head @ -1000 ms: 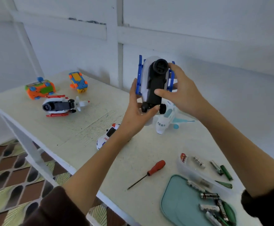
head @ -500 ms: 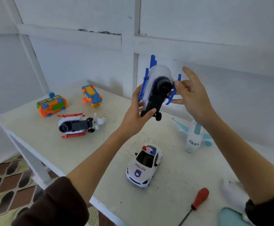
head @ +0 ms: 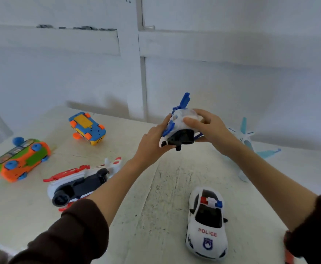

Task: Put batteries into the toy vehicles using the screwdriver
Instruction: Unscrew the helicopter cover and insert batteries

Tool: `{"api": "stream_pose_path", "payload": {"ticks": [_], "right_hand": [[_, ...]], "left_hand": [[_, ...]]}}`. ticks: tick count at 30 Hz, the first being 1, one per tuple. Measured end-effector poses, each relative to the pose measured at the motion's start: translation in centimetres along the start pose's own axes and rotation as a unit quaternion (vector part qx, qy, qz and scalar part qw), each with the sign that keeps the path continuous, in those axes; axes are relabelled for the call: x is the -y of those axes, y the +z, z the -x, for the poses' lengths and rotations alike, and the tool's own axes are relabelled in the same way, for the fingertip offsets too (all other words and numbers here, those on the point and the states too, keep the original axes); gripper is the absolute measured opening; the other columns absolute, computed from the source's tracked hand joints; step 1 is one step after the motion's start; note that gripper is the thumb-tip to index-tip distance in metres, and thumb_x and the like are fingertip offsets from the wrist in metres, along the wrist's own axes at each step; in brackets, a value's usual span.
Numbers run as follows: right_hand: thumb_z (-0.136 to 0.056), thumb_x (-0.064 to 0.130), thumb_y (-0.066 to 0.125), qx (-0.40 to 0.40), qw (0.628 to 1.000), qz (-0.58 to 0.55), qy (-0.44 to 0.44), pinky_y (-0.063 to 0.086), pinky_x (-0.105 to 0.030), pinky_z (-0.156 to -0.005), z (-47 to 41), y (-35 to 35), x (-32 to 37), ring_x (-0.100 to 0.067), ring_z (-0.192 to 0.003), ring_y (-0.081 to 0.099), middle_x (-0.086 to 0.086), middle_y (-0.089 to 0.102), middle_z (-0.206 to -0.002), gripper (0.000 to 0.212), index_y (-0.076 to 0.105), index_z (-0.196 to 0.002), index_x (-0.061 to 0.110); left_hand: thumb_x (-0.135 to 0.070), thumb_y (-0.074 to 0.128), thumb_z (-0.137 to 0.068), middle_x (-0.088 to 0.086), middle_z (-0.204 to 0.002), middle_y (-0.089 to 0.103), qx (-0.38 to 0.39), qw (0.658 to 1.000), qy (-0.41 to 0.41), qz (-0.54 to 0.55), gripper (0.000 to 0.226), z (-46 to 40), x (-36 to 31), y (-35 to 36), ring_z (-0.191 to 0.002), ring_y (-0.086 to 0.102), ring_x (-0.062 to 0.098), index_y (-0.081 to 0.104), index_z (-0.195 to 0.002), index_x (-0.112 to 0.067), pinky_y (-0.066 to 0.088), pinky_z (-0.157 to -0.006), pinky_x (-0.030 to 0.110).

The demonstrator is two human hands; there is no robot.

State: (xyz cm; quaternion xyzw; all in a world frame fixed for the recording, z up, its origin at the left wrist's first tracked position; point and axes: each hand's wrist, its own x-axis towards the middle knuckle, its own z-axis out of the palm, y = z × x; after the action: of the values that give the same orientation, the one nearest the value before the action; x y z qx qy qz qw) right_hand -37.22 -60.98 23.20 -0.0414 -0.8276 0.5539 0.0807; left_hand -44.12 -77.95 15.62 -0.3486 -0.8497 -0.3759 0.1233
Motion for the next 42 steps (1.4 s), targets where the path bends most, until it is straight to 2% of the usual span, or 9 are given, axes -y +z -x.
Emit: {"api": "stream_pose_path", "payload": {"ticks": [3, 8, 14, 18, 22, 24, 35, 39, 42], "right_hand": [[-0.086, 0.038, 0.059, -0.046, 0.999, -0.011, 0.001, 0.056, -0.047, -0.079, -0.7, 1.2, -1.7, -0.029, -0.094, 0.063, -0.016, 0.062, -0.102, 0.042, 0.051, -0.125, 0.025], [-0.085, 0.036, 0.059, -0.073, 0.996, -0.024, -0.035, 0.055, -0.047, -0.080, -1.5, 2.1, -3.5, -0.026, -0.095, 0.063, -0.004, 0.063, -0.105, 0.029, 0.053, -0.114, 0.034], [-0.083, 0.030, 0.065, -0.122, 0.988, 0.072, -0.061, 0.049, -0.014, -0.074, -2.4, 2.9, -5.4, -0.010, -0.091, 0.054, 0.000, 0.052, -0.114, 0.049, 0.047, -0.129, 0.024], [-0.078, 0.029, 0.070, -0.112, 0.988, 0.081, -0.070, 0.044, -0.008, -0.066, -2.3, 3.2, -6.4, -0.004, -0.086, 0.051, 0.005, 0.049, -0.112, 0.053, 0.047, -0.126, 0.027], [-0.071, 0.031, 0.077, -0.062, 0.993, 0.070, -0.068, 0.049, -0.016, -0.069, -2.2, 3.5, -7.0, -0.007, -0.089, 0.054, 0.006, 0.051, -0.102, 0.060, 0.042, -0.120, 0.030], [-0.068, 0.031, 0.080, -0.041, 0.993, 0.090, -0.068, 0.051, -0.019, -0.069, -2.2, 3.5, -7.4, -0.011, -0.087, 0.057, 0.007, 0.054, -0.095, 0.065, 0.041, -0.120, 0.028], [-0.070, 0.034, 0.077, 0.030, 0.988, 0.151, -0.002, 0.051, -0.031, -0.083, -2.5, 1.3, -9.0, -0.011, -0.098, 0.056, 0.001, 0.058, -0.112, 0.071, 0.041, -0.130, 0.022], [-0.073, 0.038, 0.073, 0.095, 0.982, 0.154, 0.049, 0.047, -0.029, -0.084, -3.8, 1.2, -8.6, -0.014, -0.111, 0.049, 0.002, 0.041, -0.138, 0.086, 0.023, -0.142, 0.028], [-0.078, 0.032, 0.070, 0.158, 0.977, 0.120, 0.077, 0.050, -0.023, -0.078, -4.6, 1.3, -8.2, -0.013, -0.102, 0.057, 0.001, 0.036, -0.142, 0.083, 0.019, -0.144, 0.028]], "left_hand": [[-0.042, 0.072, -0.080, 0.016, -0.112, 0.056, -0.026, 0.996, 0.016, -0.087, 0.088, -0.8, 2.1, 1.0, -0.095, 0.051, 0.031, 0.020, -0.150, -0.036, 0.052, -0.073, 0.045], [-0.043, 0.061, -0.090, 0.005, -0.093, 0.066, 0.040, 0.993, -0.063, -0.095, 0.085, -1.6, 3.1, 2.3, -0.067, 0.054, 0.017, -0.007, -0.141, -0.044, 0.053, -0.064, 0.034], [-0.006, 0.070, -0.084, 0.010, -0.104, 0.068, 0.029, 0.973, -0.168, 0.155, 0.076, -1.8, 3.3, 3.7, -0.083, 0.064, 0.021, 0.033, -0.149, -0.020, 0.053, -0.082, 0.030], [0.012, 0.056, -0.087, 0.017, -0.117, 0.060, 0.052, 0.894, -0.283, 0.343, 0.064, -1.5, 3.3, 3.4, -0.100, 0.065, 0.031, 0.035, -0.143, -0.011, 0.056, -0.079, 0.032], [0.016, 0.038, -0.086, 0.021, -0.113, 0.058, 0.037, 0.778, -0.386, 0.494, 0.042, -2.2, 2.4, 2.0, -0.084, 0.063, 0.029, 0.044, -0.124, -0.002, 0.054, -0.078, 0.040], [0.014, 0.037, -0.085, 0.017, -0.102, 0.060, 0.044, 0.756, -0.393, 0.522, 0.039, -2.4, 2.3, 1.6, -0.078, 0.062, 0.028, 0.047, -0.120, -0.001, 0.054, -0.073, 0.039], [-0.014, 0.070, -0.086, -0.005, -0.135, 0.046, 0.083, 0.865, -0.307, 0.388, 0.068, 0.5, 3.6, 1.8, -0.099, 0.062, 0.010, 0.036, -0.144, -0.020, 0.055, -0.076, 0.021], [-0.015, 0.074, -0.081, -0.029, -0.103, 0.046, 0.094, 0.900, -0.265, 0.333, 0.063, 0.5, 2.2, 1.7, -0.079, 0.058, -0.010, 0.037, -0.130, -0.030, 0.047, -0.058, 0.005], [-0.012, 0.076, -0.079, -0.022, -0.100, 0.053, 0.082, 0.916, -0.244, 0.307, 0.056, 0.6, 1.9, 1.7, -0.075, 0.061, -0.012, 0.042, -0.117, -0.036, 0.046, -0.057, 0.005]]}}
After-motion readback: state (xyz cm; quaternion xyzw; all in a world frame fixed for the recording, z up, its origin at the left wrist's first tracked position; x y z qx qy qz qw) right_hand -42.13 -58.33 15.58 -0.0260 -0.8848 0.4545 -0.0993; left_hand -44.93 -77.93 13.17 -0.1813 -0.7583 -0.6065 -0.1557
